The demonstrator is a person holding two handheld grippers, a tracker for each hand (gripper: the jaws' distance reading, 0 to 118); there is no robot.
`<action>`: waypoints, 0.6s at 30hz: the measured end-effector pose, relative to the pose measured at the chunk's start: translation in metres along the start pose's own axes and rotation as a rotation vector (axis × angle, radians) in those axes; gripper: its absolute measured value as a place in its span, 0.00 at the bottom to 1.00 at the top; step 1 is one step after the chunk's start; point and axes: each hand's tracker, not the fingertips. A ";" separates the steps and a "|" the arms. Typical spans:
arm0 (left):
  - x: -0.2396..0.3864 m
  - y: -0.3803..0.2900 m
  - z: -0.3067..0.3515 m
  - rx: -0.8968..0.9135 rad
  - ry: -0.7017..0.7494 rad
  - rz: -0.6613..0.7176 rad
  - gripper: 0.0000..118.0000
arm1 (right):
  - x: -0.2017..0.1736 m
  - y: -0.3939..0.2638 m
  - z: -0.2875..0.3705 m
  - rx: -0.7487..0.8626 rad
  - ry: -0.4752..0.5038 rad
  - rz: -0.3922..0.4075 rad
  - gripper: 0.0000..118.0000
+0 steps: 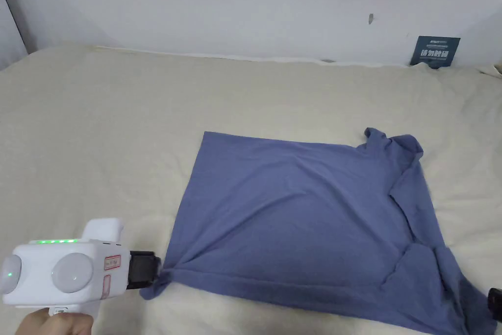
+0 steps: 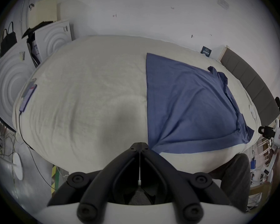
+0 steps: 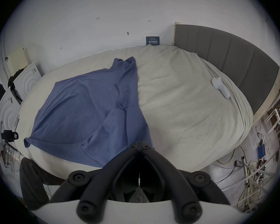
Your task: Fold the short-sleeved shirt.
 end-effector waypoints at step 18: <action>0.030 -0.001 -0.029 -0.048 0.022 -0.096 0.00 | 0.014 -0.019 -0.041 -0.213 -0.004 0.004 0.99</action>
